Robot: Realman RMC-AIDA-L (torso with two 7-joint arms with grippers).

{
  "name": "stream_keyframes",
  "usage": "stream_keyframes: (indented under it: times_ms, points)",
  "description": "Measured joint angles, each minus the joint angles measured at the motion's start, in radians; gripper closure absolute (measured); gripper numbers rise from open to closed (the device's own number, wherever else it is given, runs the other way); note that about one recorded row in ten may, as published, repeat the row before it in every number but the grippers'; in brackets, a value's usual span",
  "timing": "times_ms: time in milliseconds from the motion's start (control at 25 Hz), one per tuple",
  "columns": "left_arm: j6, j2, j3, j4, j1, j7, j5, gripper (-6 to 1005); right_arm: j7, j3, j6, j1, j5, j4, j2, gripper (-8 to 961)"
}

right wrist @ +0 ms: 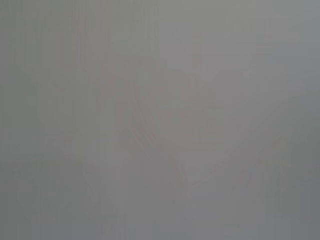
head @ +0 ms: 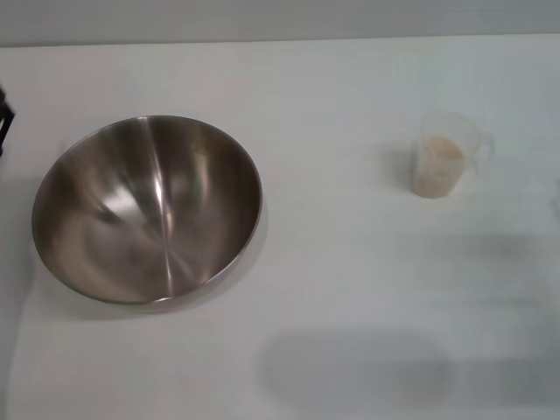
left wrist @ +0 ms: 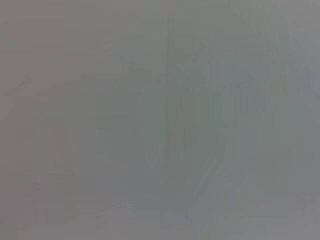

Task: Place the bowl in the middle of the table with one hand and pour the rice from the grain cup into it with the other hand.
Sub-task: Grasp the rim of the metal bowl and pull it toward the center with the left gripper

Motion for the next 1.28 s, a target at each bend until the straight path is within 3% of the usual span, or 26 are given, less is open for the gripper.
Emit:
stream_keyframes:
  times_ms: [80,120,160,320,560,600,640,720,760,800,880,920,960,1280]
  points:
    - [-0.141,0.022,-0.026,-0.129,0.026,0.012,0.027,168,0.000,0.000,-0.001,0.001,0.000,0.000,0.000,128]
    - [-0.292,0.040,-0.066,-0.273,0.060,0.015,0.084,168,0.000,0.000,-0.001,0.001,0.000,0.000,0.000,128]
    - [-0.292,0.040,-0.066,-0.273,0.060,0.015,0.084,168,0.000,0.000,-0.001,0.001,0.000,0.000,0.000,128]
    - [-0.531,0.036,-0.155,-0.499,0.114,0.017,0.235,168,0.000,0.000,-0.001,0.002,0.000,0.000,0.000,129]
    - [-1.054,0.035,-0.224,-0.839,0.134,0.017,0.320,168,0.000,0.000,0.001,0.000,0.002,0.000,0.000,129]
    - [-1.054,0.035,-0.224,-0.839,0.134,0.017,0.320,168,0.000,0.000,0.001,0.000,0.002,0.000,0.000,129]
    - [-1.166,0.036,-0.237,-0.898,0.124,0.018,0.317,168,0.000,0.000,0.001,0.000,0.002,0.000,0.000,129]
    - [-1.166,0.036,-0.237,-0.898,0.124,0.018,0.317,168,0.000,0.000,0.002,-0.001,0.002,0.000,0.000,129]
    - [-1.480,0.025,-0.289,-1.026,0.083,0.032,0.303,168,0.000,0.000,0.002,-0.001,0.001,0.000,0.000,129]
    - [-1.592,0.012,-0.317,-1.066,0.059,0.056,0.290,168,0.000,0.000,0.003,-0.001,0.001,0.000,0.000,128]
    - [-1.592,0.012,-0.317,-1.066,0.059,0.056,0.290,168,0.000,0.000,0.004,-0.001,0.001,0.000,0.000,128]
    - [-1.829,-0.025,-0.415,-1.123,0.002,0.147,0.223,168,0.000,0.000,0.004,-0.001,0.000,0.000,0.001,128]
    - [-1.886,-0.032,-0.446,-1.131,-0.014,0.176,0.195,168,0.000,0.000,0.004,-0.001,0.000,0.000,0.001,128]
    - [-2.021,-0.032,-0.549,-1.123,-0.049,0.274,0.125,168,0.000,0.000,0.006,-0.006,0.000,0.000,0.001,127]
